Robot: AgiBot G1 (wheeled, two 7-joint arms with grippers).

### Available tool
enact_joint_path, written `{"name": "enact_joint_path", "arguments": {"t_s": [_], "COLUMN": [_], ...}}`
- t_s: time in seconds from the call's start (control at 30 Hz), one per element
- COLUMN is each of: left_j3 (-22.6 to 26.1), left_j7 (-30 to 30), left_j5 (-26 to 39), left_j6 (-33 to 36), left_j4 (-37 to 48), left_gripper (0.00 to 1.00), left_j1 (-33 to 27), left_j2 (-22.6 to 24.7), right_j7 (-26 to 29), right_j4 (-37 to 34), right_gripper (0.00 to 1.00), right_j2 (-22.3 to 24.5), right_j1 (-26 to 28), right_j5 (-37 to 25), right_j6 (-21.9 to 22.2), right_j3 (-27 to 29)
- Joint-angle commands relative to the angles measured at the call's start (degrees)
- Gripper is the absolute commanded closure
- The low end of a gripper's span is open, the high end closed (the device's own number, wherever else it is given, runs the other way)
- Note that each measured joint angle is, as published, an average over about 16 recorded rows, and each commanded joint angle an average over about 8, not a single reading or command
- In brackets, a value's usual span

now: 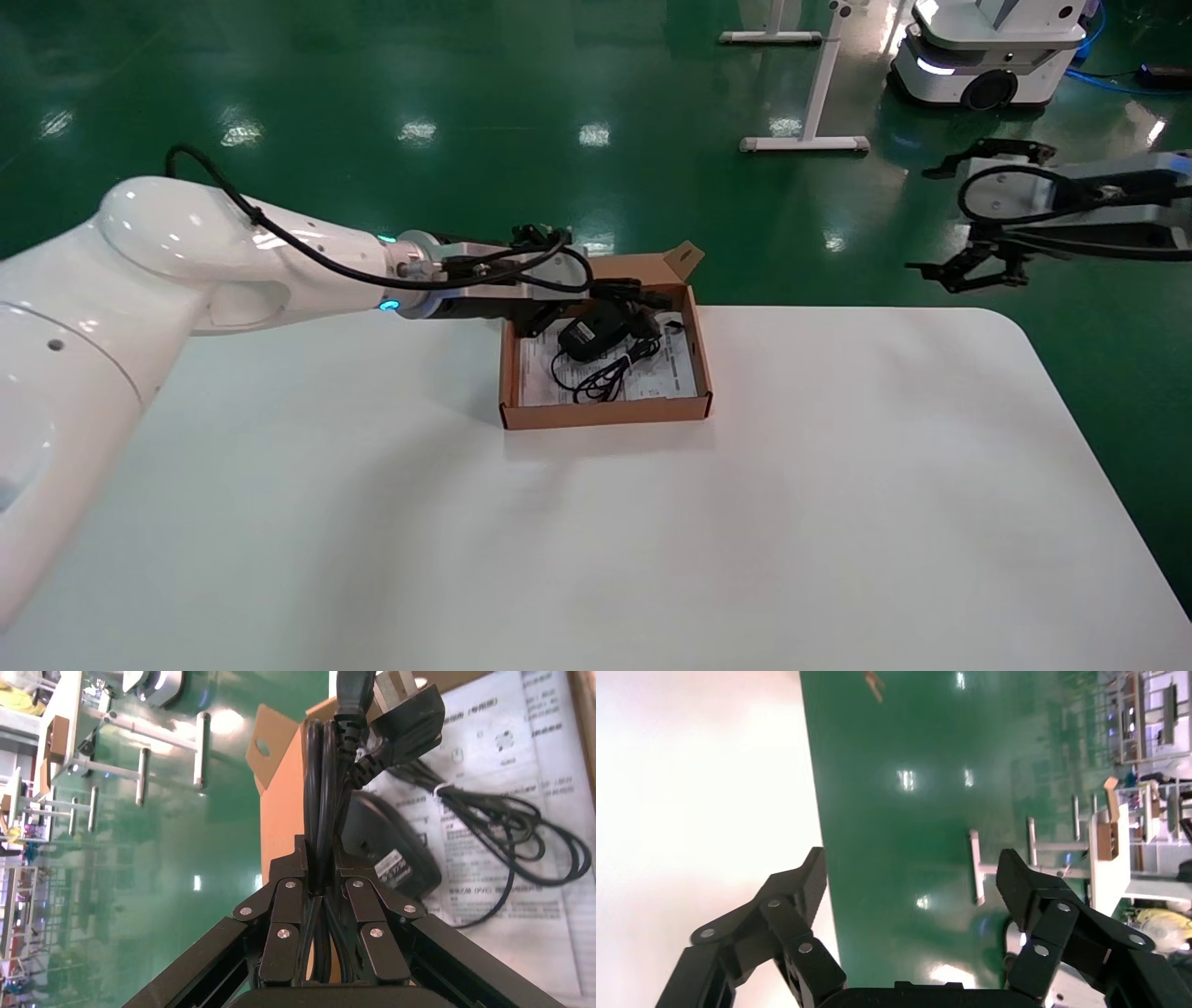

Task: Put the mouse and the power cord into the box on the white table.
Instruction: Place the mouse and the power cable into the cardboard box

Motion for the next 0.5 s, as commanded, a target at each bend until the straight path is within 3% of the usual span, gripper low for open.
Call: {"name": "enact_joint_path", "arguments": {"t_s": [0.03,0.13,0.4,0.5], "left_j3": [0.6,2.1,5.1,5.5], "left_j7": [-0.7,-2.2,-4.6,-4.8], "left_j5": [-0.5,-1.2,-2.4,-2.5], "left_j6": [-1.2,-1.1,-0.7,-0.7], "left_j4": [-1.8,-3.5,-5.5,-5.8], "left_gripper": [1.0,0.97,0.04,0.0], "left_j1": [1.0,1.7,2.8,3.0], "left_j2": [0.0,0.0,0.0,0.1], "right_j7": [-0.5,-0.7,-1.2,-1.4], "right_j4": [-0.7,-1.1,-1.7,-1.7], "right_gripper": [0.0,0.0,0.0,0.0], "right_j2": [1.0,1.6,3.5,3.8], "right_j1": [0.1,0.2,0.6,0.6], "right_j5": [-0.2,0.0,1.6,1.8], "right_j6": [-0.7,-1.7,-5.1,-5.5], "right_j3": [-0.2,0.0,1.1,1.2]}}
